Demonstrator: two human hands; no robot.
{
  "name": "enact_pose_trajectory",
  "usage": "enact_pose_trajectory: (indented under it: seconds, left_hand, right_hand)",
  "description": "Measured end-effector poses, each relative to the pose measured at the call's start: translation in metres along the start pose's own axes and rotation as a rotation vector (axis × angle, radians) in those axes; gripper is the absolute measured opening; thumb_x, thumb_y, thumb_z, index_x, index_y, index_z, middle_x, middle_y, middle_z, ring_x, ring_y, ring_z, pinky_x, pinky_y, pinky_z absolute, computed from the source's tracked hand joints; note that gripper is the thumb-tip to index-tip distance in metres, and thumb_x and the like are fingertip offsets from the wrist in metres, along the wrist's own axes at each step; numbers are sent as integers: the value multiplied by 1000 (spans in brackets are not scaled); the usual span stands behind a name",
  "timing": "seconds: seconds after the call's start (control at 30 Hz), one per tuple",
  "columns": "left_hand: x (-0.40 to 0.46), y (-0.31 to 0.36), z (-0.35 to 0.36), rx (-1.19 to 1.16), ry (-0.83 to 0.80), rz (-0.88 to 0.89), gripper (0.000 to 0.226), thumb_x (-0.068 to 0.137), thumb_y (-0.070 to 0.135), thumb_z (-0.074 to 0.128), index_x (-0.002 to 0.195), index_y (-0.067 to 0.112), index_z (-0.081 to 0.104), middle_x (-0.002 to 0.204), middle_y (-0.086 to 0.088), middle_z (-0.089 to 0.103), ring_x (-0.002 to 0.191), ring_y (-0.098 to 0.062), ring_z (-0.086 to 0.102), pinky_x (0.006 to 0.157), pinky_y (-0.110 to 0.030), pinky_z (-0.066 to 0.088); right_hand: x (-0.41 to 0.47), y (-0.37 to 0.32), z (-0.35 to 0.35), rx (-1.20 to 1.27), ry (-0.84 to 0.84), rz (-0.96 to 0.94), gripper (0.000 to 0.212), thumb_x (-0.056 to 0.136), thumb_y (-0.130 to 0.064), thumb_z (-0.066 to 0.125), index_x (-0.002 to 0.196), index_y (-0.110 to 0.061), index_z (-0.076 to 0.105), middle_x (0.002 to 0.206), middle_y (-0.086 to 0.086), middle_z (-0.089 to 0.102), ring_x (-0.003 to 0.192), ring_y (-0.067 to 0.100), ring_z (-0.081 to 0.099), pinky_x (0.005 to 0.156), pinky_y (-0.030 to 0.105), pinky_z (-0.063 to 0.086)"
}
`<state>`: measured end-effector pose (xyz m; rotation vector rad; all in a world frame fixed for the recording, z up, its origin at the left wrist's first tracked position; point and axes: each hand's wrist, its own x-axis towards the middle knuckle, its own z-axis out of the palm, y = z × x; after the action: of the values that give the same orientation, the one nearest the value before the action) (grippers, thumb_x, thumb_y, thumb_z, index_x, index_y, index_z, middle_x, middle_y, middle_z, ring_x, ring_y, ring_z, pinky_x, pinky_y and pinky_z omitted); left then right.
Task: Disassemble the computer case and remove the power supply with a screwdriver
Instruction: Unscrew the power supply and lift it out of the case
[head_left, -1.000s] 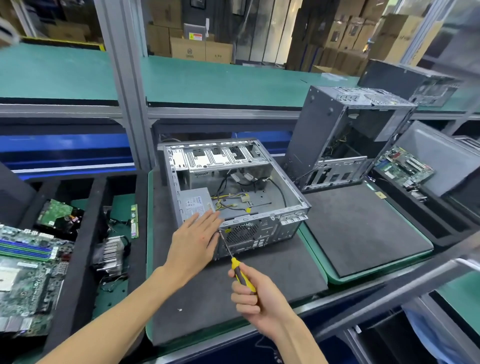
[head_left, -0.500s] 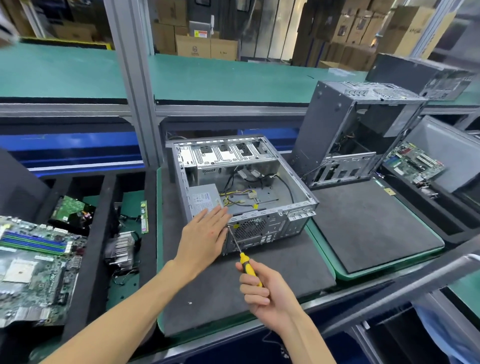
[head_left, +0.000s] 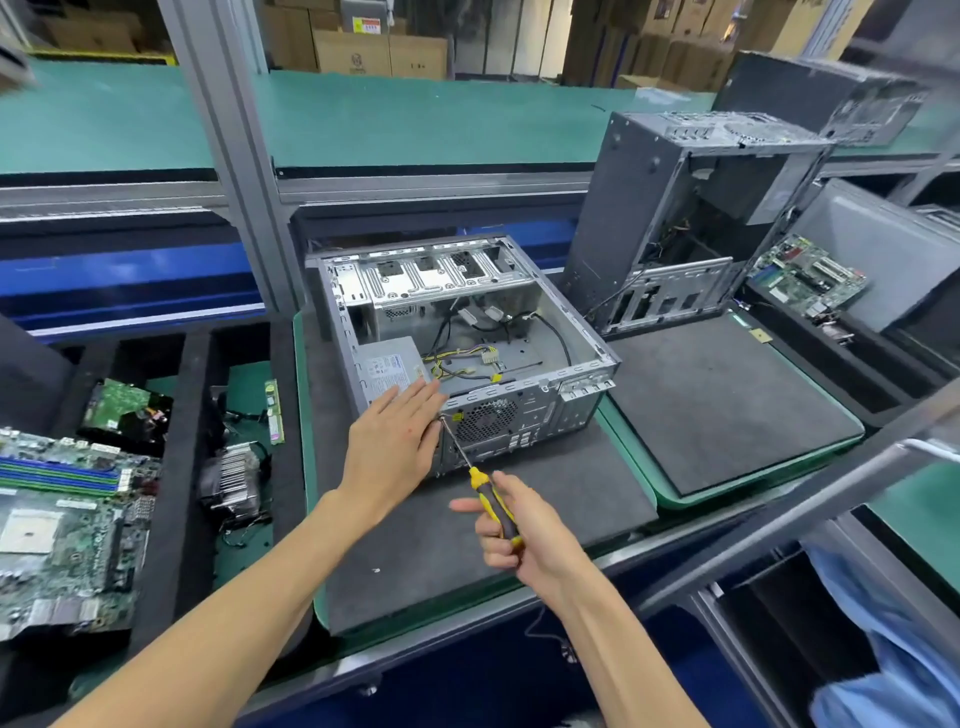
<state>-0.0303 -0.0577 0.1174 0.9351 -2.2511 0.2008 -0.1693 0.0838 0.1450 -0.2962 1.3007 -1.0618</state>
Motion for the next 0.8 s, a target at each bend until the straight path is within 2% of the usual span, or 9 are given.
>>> enact_pose_trajectory:
  seconds: [0.07,0.17,0.23,0.3,0.37,0.47,0.57,0.67,0.8]
  left_hand:
    - [0,0,1,3,-6,-3,36,91,21,60,124,14,70,131,0,66,124,-17,61,106,-39,48]
    - [0,-1,2,4,-15,-13,36,92,22,57,125,15,69,132,1,65,125,-16,60,107,-39,47]
    - [-1,-1,3,4,-19,-16,37,92,22,57,125,15,69,133,1,65,125,-16,60,107,-38,46]
    - [0,-1,4,5,-24,-14,37,92,22,57,126,15,69,133,1,65,125,-16,60,108,-38,45]
    - [-1,-2,5,7,-31,-15,36,92,21,59,126,15,69,134,1,64,126,-15,59,108,-37,44]
    - [-1,-3,5,3,-47,-16,37,91,17,67,128,16,67,135,1,63,128,-15,58,110,-37,43]
    - [-1,-3,3,2,-57,-19,38,90,17,68,128,16,67,136,1,63,128,-15,57,110,-37,43]
    - [-1,-3,3,5,-56,-22,39,90,17,69,128,16,67,136,1,63,128,-15,57,109,-38,44]
    - [-1,-3,5,15,-52,-20,38,88,16,70,127,15,68,135,0,63,127,-16,58,108,-38,45]
  right_hand:
    - [-1,-4,1,96,-59,48,46,107,-32,39,100,4,68,56,-2,40,42,8,25,38,20,20]
    - [-3,-6,3,167,-101,-1,29,105,-24,48,94,-1,61,59,0,46,45,9,32,38,19,26]
    - [-3,-2,4,65,-85,-70,18,102,-21,57,89,-10,51,57,-2,43,45,8,26,37,18,22]
    - [-2,2,6,-60,-25,-116,23,100,-22,61,86,-15,44,55,-6,32,44,8,19,36,18,18]
    - [-1,3,8,-81,-7,-97,23,101,-31,59,89,-11,56,55,-6,25,43,8,16,36,19,15]
    - [1,-1,7,35,-57,-3,44,105,-38,43,98,-1,66,54,-4,31,41,8,21,36,20,17]
    - [2,-1,7,103,-58,-3,38,106,-27,38,96,2,63,52,-3,37,40,8,26,36,20,21]
    - [1,2,7,115,-48,-25,35,107,-25,42,96,1,63,55,-1,46,41,9,32,37,20,24]
    - [-1,4,3,75,-25,-67,25,105,-25,51,100,-2,62,56,-3,38,44,7,22,36,18,18]
